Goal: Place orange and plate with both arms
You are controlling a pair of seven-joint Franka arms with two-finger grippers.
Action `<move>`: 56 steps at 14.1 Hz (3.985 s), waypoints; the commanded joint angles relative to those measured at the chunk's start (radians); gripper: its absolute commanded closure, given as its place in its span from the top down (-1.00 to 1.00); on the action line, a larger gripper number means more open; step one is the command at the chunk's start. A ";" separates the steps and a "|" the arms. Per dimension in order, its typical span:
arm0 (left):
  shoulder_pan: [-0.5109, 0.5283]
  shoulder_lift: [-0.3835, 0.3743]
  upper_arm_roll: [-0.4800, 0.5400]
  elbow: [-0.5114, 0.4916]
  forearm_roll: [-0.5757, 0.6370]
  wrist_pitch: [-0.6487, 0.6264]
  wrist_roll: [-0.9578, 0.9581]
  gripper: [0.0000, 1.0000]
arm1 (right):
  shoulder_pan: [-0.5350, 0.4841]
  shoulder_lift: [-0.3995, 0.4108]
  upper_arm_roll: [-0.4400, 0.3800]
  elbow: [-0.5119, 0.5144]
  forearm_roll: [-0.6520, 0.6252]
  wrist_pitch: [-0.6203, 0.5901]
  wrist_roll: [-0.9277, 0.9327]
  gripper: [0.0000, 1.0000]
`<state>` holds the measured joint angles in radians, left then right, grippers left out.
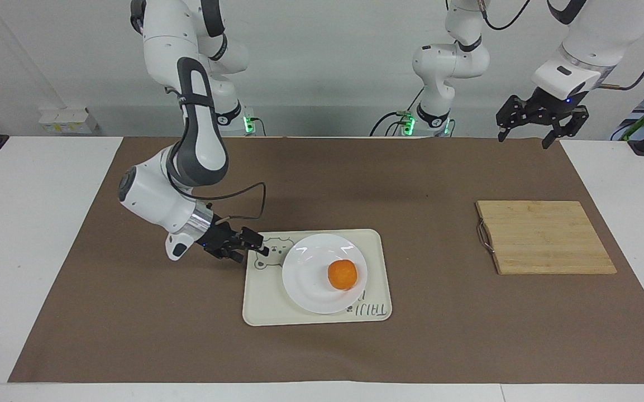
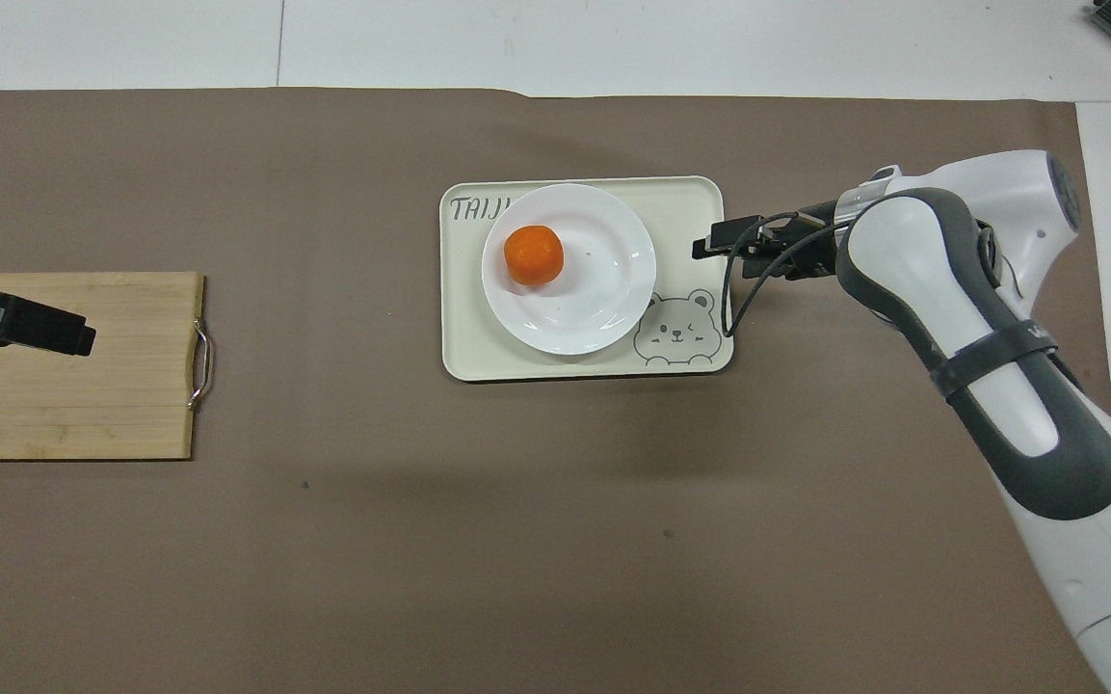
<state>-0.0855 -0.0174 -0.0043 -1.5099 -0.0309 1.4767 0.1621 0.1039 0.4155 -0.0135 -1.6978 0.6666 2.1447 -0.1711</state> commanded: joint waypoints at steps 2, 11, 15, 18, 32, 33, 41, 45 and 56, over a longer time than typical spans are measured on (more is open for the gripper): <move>0.010 -0.016 -0.006 -0.007 0.011 -0.013 -0.009 1.00 | -0.022 -0.093 0.004 -0.003 -0.274 -0.011 0.067 1.00; 0.010 -0.016 -0.006 -0.007 0.012 -0.013 -0.009 1.00 | -0.059 -0.268 0.000 0.027 -0.754 -0.247 0.140 1.00; 0.010 -0.016 -0.006 -0.006 0.011 -0.013 -0.009 1.00 | -0.059 -0.375 -0.048 0.027 -0.730 -0.336 0.148 1.00; 0.010 -0.016 -0.006 -0.006 0.012 -0.013 -0.009 1.00 | -0.067 -0.412 -0.083 0.027 -0.720 -0.381 0.105 1.00; 0.010 -0.016 -0.006 -0.006 0.012 -0.013 -0.009 1.00 | -0.070 -0.440 -0.095 0.148 -0.670 -0.612 0.127 1.00; 0.010 -0.016 -0.006 -0.006 0.011 -0.013 -0.009 1.00 | -0.070 -0.440 -0.095 0.148 -0.674 -0.614 0.119 1.00; 0.010 -0.016 -0.006 -0.006 0.011 -0.013 -0.009 1.00 | -0.064 -0.455 -0.092 0.132 -0.673 -0.660 0.124 1.00; 0.010 -0.016 -0.006 -0.006 0.012 -0.013 -0.009 1.00 | -0.064 -0.458 -0.091 0.130 -0.667 -0.658 0.127 1.00; 0.010 -0.016 -0.006 -0.006 0.012 -0.013 -0.009 1.00 | -0.058 -0.458 -0.083 0.133 -0.665 -0.666 0.139 1.00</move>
